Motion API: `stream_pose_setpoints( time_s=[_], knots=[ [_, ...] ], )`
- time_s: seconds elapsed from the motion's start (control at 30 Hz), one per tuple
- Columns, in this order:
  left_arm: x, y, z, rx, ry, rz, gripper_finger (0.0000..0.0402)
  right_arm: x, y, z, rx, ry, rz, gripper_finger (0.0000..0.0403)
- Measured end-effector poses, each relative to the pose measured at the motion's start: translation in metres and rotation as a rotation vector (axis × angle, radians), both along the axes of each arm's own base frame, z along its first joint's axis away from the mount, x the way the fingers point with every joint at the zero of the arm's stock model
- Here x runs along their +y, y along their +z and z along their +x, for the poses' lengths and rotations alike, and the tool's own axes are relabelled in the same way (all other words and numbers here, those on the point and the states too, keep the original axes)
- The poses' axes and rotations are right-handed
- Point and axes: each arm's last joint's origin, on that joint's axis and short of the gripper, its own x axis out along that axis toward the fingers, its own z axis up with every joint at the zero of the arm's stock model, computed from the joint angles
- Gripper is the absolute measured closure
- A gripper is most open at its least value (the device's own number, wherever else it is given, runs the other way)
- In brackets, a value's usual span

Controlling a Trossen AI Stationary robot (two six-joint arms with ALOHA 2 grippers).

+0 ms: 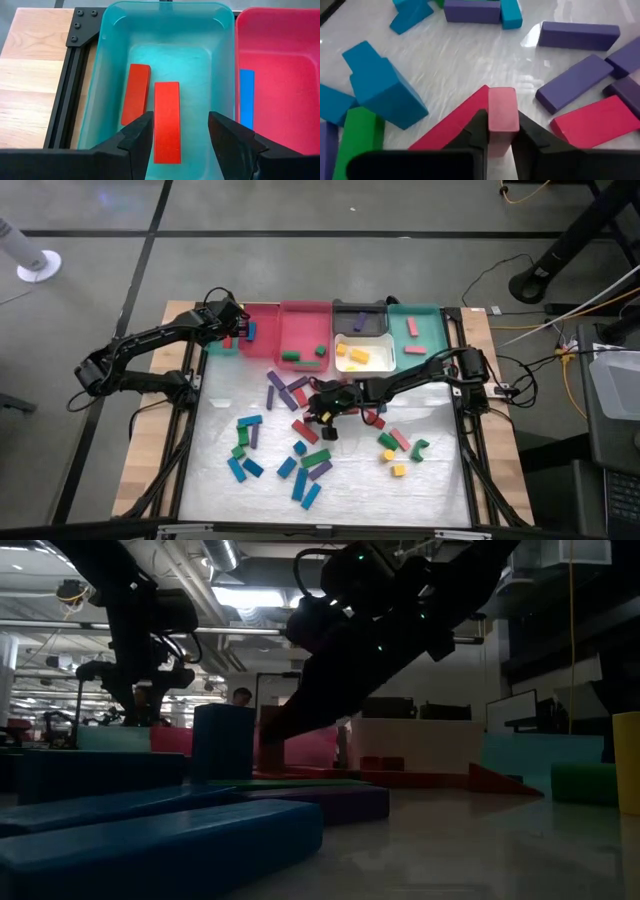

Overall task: Sort blocks
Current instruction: Put the pink block into the right green bin

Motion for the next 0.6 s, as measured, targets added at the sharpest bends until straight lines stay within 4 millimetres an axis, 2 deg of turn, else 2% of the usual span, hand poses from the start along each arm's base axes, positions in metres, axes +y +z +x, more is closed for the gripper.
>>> stream_pose_setpoints(
  time_s=[0.17,0.33,0.47,0.6],
  knots=[
    [0.0,0.0,0.0,0.0,0.0,0.0,0.0224,-0.001,0.017,-0.002,-0.033,-0.029,0.042,0.035],
    [0.0,0.0,0.0,-0.007,-0.004,-0.006,0.0224,-0.009,0.05,-0.008,-0.115,-0.046,0.047,0.035],
    [-0.001,0.0,0.001,-0.026,-0.017,-0.026,0.0224,-0.026,0.082,-0.017,-0.182,-0.091,0.045,0.0344],
    [-0.001,-0.001,0.002,-0.044,-0.028,-0.042,0.0224,-0.047,0.112,-0.035,-0.194,-0.148,0.039,0.0345]
  ],
)
